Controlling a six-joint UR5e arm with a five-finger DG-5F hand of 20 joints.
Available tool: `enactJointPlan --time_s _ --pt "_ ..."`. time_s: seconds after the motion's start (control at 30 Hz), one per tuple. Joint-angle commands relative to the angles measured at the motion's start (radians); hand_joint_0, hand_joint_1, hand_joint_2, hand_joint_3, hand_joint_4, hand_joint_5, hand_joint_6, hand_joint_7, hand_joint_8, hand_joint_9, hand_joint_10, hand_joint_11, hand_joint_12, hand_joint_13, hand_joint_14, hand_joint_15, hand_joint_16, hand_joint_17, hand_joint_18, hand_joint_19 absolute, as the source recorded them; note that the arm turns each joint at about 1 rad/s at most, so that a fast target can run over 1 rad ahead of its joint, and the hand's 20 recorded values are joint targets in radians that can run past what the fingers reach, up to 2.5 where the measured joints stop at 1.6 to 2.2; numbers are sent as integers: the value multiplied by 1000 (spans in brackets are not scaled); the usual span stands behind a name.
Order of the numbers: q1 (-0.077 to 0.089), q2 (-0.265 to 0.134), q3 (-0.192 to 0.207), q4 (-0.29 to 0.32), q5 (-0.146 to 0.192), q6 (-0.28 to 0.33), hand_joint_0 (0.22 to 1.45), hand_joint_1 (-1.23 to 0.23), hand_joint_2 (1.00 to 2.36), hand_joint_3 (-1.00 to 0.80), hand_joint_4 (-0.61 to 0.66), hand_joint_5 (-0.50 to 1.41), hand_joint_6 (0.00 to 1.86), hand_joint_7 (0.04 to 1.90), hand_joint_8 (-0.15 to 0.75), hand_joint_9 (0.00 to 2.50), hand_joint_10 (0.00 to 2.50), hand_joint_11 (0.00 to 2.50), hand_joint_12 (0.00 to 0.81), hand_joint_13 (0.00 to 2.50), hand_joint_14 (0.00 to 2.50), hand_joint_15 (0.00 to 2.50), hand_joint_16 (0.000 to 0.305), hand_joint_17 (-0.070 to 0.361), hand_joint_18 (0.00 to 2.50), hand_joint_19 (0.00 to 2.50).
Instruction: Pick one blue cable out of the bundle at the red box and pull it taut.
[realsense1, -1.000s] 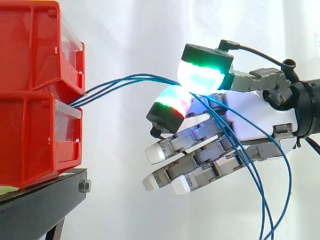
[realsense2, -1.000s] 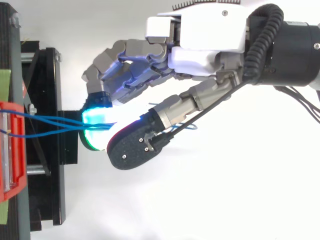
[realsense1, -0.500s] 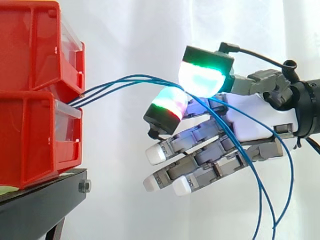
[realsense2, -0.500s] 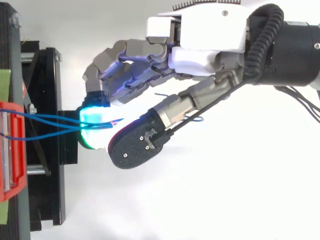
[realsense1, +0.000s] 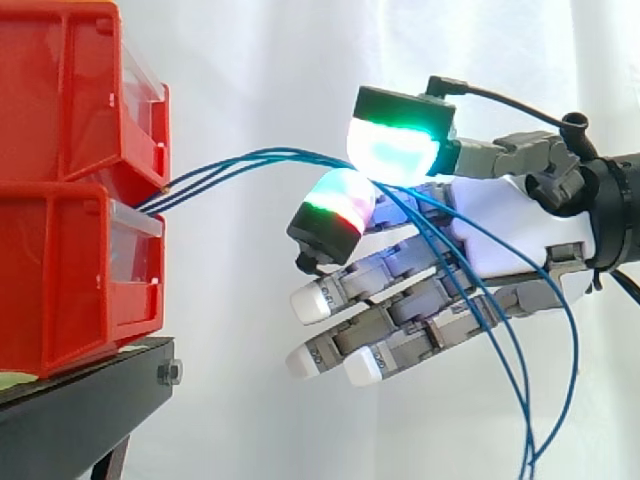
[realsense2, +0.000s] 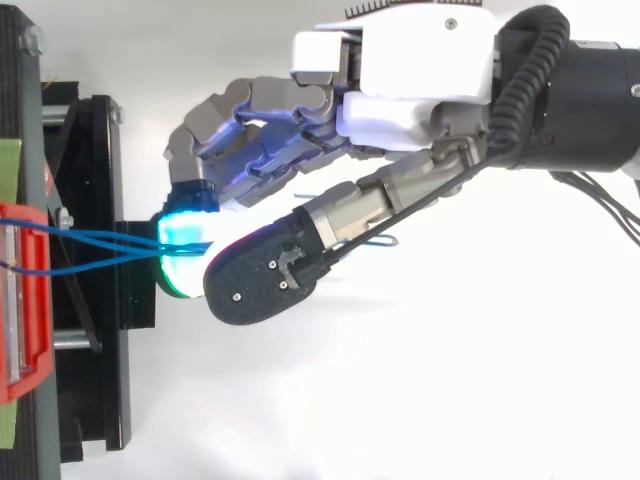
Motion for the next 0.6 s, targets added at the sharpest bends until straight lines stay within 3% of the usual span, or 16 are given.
enactJointPlan --time_s 0.0,0.1,0.17,0.27,0.47,0.57 --pt "0 0 4 -10 0 0 592 -715 1018 -190 0 -149 824 1086 266 608 7 313 359 173 0 0 55 123 334 197" --pt "0 0 4 -11 0 -2 595 -729 1015 -210 43 -159 840 1026 273 606 7 314 366 175 0 0 56 126 339 196" --pt "0 0 5 -11 0 -4 569 -759 1008 -382 55 -163 834 1005 271 590 7 316 364 169 0 0 56 126 330 205" --pt "0 0 5 -11 0 -4 525 -742 1000 -500 64 -161 830 973 278 591 7 312 375 171 0 0 58 131 340 200" --pt "0 0 5 -11 0 -4 484 -613 1000 -500 64 -145 797 969 289 611 6 295 390 176 0 0 61 137 353 198" --pt "0 0 5 -11 0 -4 546 -552 1002 -482 35 -124 742 1064 272 621 6 291 370 171 0 0 57 128 324 206"
